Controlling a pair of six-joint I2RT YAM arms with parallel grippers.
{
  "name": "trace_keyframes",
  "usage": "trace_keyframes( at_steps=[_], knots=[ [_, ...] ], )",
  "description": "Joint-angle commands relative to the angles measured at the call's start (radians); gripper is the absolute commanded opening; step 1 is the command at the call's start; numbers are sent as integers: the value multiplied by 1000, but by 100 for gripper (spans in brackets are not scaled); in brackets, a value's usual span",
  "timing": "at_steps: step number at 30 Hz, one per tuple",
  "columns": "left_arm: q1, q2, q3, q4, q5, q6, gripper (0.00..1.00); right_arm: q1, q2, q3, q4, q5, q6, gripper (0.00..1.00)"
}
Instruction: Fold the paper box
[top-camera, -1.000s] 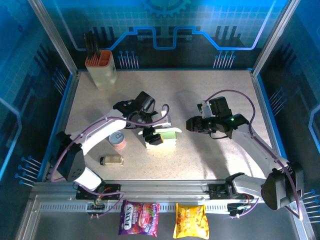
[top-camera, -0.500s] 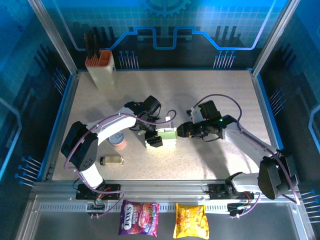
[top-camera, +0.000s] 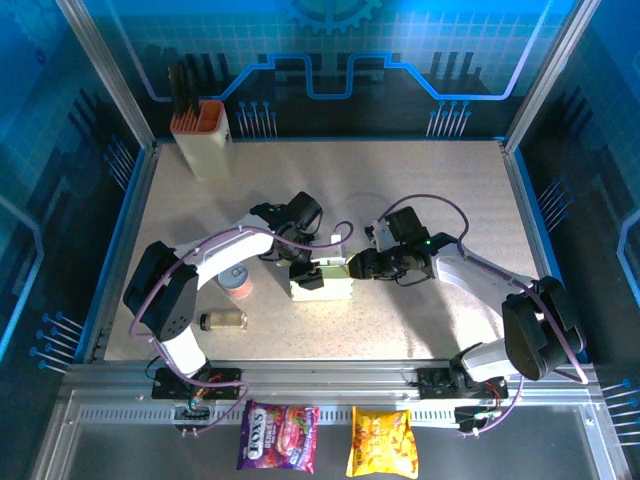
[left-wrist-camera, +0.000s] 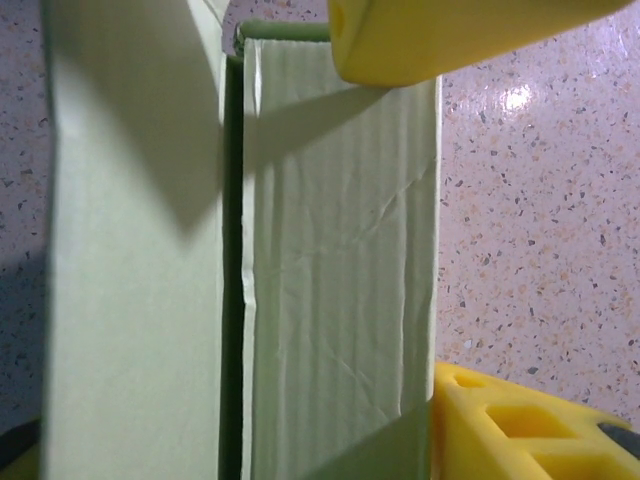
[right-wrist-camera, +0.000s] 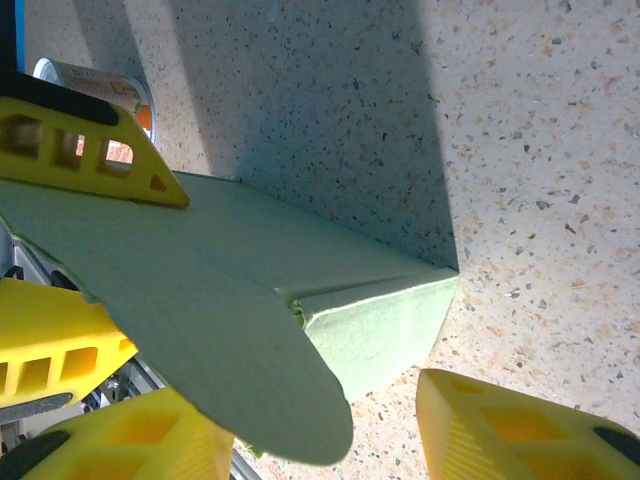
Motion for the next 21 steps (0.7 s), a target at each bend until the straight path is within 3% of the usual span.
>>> trace_keyframes(
  at_steps=[1,8,14,21],
  knots=[
    [-9,3,22,-35,0,13,51,12,24,-28,0,54,-14,48],
    [-17,-12,18,-34,-13,5,46,26,30,-23,-28,88,-35,38],
    [-24,-27,-2,-14,-27,-16,43,34,-51,29,-70,108,-76,50],
    [-26,-35,-12,-5,-33,-26,43,32,-121,112,-206,194,-237,56]
  ],
)
